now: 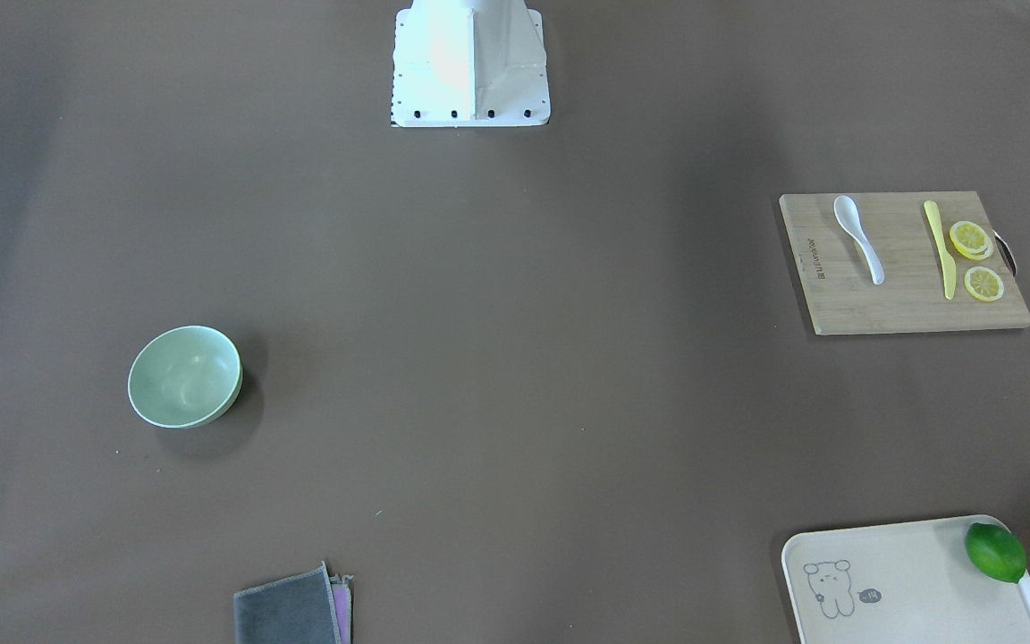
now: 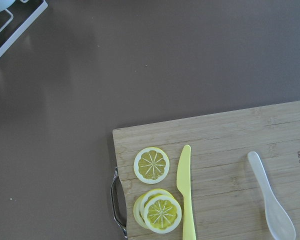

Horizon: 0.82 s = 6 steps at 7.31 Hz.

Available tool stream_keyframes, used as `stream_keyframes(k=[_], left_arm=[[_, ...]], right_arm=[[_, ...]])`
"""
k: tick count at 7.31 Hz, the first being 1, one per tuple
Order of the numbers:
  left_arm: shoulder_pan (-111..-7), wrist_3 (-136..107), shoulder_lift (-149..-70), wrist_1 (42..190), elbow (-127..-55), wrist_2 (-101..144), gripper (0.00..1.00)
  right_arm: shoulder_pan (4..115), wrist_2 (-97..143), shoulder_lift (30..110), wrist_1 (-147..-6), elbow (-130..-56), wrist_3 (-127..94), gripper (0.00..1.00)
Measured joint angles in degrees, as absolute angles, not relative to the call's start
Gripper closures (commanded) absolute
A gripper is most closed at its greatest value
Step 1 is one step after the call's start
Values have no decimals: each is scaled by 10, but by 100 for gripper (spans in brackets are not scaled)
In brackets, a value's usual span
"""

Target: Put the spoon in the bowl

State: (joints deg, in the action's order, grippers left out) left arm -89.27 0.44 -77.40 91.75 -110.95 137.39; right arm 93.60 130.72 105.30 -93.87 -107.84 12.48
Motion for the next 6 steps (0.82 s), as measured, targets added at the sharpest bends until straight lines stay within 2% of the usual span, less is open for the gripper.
stream_keyframes(k=[4,6], left_arm=[[-894,4,-769,919,-1117,1362,2],[-894,4,-775,920,-1126,1360,2]], right_arm=[[935,1310,1052,-930,-1078,125,0],[936,1309,1052,-849,-1078,116,0]])
